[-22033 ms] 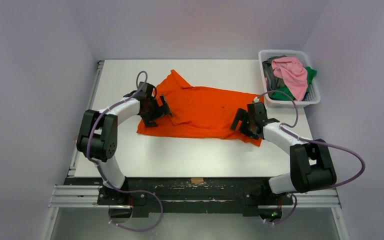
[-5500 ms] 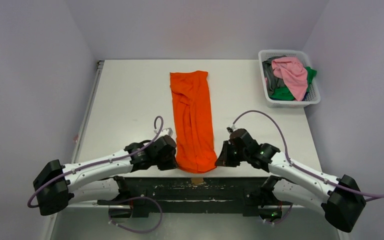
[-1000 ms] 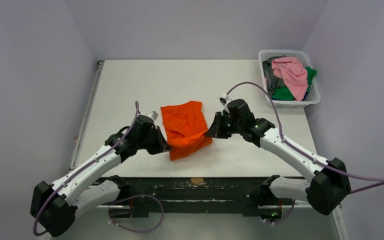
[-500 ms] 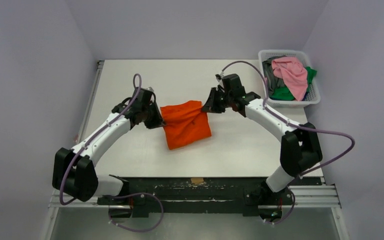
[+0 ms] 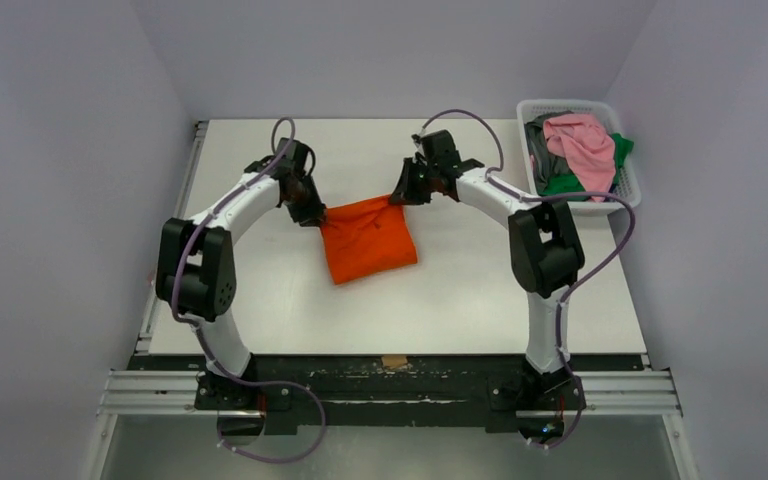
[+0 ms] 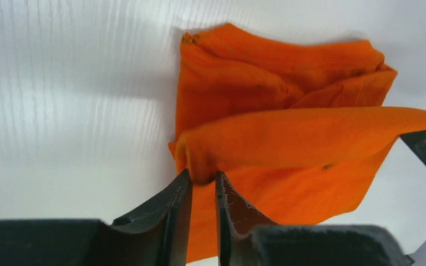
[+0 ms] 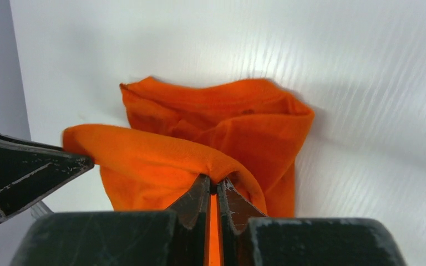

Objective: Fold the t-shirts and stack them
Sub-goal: Fold the long partially folded tshirt into a neat square, then smooth out wrinkles on the folded tshirt

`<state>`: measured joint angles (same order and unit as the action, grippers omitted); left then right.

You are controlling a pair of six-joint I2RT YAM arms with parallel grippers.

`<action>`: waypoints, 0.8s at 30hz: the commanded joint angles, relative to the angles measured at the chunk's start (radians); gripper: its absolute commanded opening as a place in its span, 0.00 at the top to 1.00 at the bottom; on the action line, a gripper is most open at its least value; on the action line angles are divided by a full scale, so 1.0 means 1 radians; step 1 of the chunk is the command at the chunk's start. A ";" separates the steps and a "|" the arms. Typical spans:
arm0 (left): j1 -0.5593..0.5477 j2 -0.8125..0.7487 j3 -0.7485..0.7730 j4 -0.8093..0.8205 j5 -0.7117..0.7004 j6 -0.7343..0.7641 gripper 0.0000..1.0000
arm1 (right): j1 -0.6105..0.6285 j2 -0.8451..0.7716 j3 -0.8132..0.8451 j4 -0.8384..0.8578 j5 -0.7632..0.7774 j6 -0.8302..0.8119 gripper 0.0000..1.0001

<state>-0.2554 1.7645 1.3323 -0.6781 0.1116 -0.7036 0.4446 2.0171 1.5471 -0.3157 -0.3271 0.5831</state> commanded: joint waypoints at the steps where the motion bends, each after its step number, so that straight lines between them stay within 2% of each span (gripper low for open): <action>1: 0.021 0.101 0.120 -0.006 -0.025 0.043 0.64 | -0.029 0.089 0.108 0.088 0.042 0.000 0.92; 2: 0.024 0.120 0.145 -0.011 -0.021 0.044 0.47 | -0.036 0.111 0.129 0.096 0.052 0.006 0.80; 3: 0.026 0.127 0.170 -0.022 -0.018 0.049 0.34 | -0.039 0.131 0.159 0.088 0.061 0.006 0.68; 4: 0.027 0.125 0.197 -0.034 -0.027 0.056 0.27 | -0.042 0.149 0.201 0.063 0.070 0.001 0.63; 6: 0.027 0.093 0.227 -0.065 -0.046 0.057 0.21 | -0.043 0.153 0.266 -0.005 0.085 -0.020 0.53; 8: 0.025 0.024 0.194 -0.060 -0.040 0.059 0.18 | -0.039 0.101 0.245 -0.033 0.116 -0.050 0.20; 9: 0.024 -0.024 0.154 -0.040 -0.018 0.058 0.18 | -0.036 0.054 0.200 -0.019 0.123 -0.055 0.16; 12: 0.013 -0.167 -0.034 0.059 0.083 0.048 0.08 | -0.025 -0.113 -0.013 0.080 0.080 -0.046 0.13; 15: -0.044 -0.273 -0.168 0.158 0.194 0.045 0.03 | -0.020 -0.243 -0.239 0.309 -0.117 0.037 0.12; 17: -0.105 -0.301 -0.226 0.237 0.239 0.040 0.03 | -0.007 -0.261 -0.312 0.429 -0.239 0.102 0.12; 20: -0.160 -0.275 -0.254 0.286 0.266 0.019 0.03 | 0.007 -0.188 -0.276 0.466 -0.318 0.157 0.12; 24: -0.163 -0.188 -0.281 0.343 0.297 -0.005 0.03 | 0.007 -0.057 -0.171 0.507 -0.326 0.218 0.12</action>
<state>-0.4294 1.5066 1.0813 -0.4442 0.3489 -0.6777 0.4515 1.8439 1.2991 0.0822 -0.5613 0.7090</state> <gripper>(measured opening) 0.970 0.878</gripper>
